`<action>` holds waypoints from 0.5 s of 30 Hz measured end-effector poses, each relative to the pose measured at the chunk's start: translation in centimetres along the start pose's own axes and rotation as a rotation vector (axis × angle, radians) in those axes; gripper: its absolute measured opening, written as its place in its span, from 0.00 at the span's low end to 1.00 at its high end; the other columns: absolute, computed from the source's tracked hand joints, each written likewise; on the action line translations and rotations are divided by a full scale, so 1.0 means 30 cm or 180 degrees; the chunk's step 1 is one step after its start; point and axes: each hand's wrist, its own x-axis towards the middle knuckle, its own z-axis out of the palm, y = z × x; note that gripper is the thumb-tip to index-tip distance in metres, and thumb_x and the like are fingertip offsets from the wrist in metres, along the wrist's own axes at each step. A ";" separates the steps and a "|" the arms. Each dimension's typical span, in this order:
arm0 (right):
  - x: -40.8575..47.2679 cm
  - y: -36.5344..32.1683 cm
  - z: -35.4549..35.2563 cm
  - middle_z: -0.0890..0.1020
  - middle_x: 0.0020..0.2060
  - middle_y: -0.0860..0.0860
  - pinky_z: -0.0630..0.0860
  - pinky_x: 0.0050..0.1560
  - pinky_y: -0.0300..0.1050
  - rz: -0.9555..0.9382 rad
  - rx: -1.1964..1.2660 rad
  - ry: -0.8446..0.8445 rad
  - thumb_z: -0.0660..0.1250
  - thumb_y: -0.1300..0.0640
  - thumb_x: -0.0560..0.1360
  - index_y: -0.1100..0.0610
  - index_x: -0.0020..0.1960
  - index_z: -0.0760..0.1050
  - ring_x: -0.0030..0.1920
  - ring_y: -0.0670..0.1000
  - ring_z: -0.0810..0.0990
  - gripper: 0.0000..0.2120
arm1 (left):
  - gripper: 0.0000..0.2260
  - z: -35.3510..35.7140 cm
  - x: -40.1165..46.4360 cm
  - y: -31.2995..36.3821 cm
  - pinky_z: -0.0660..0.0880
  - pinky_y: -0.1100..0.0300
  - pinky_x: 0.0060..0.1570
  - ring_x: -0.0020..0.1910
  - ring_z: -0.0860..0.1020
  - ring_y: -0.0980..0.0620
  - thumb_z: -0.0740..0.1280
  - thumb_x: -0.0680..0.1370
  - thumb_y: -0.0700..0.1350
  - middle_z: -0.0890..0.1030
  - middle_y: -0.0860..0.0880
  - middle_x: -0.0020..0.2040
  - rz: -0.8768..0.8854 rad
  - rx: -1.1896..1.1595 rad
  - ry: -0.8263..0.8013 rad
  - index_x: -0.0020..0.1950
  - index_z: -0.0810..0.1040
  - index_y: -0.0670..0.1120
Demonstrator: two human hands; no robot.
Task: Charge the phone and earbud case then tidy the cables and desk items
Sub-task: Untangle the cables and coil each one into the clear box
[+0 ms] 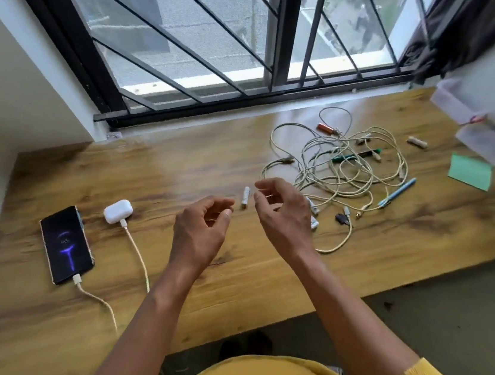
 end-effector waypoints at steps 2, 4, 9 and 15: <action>-0.003 0.004 -0.014 0.86 0.47 0.46 0.81 0.48 0.44 0.0078 0.0009 0.0128 0.71 0.56 0.79 0.55 0.56 0.84 0.46 0.42 0.84 0.07 | 0.09 0.005 0.016 0.005 0.80 0.68 0.53 0.50 0.84 0.66 0.72 0.82 0.43 0.87 0.60 0.51 0.0079 -0.0012 -0.0108 0.59 0.87 0.54; -0.008 0.011 -0.027 0.86 0.47 0.46 0.82 0.49 0.46 0.0146 0.0028 0.0223 0.71 0.56 0.79 0.54 0.57 0.84 0.47 0.43 0.84 0.07 | 0.09 0.012 0.030 0.004 0.80 0.67 0.53 0.50 0.84 0.66 0.72 0.81 0.43 0.87 0.60 0.50 0.0146 -0.0057 -0.0184 0.59 0.87 0.54; -0.032 0.045 -0.047 0.86 0.47 0.45 0.82 0.50 0.48 0.0293 -0.0006 0.0365 0.72 0.55 0.79 0.53 0.56 0.84 0.47 0.43 0.84 0.07 | 0.09 0.041 0.051 -0.011 0.80 0.67 0.54 0.50 0.84 0.65 0.73 0.81 0.43 0.88 0.59 0.51 0.0192 -0.0125 -0.0324 0.59 0.87 0.53; -0.033 0.073 -0.071 0.86 0.48 0.45 0.83 0.52 0.53 0.0365 0.0035 0.0405 0.71 0.56 0.80 0.53 0.57 0.84 0.48 0.44 0.84 0.07 | 0.09 0.078 0.062 -0.017 0.78 0.72 0.50 0.50 0.84 0.65 0.73 0.81 0.44 0.88 0.59 0.51 0.0237 -0.0104 -0.0470 0.59 0.87 0.55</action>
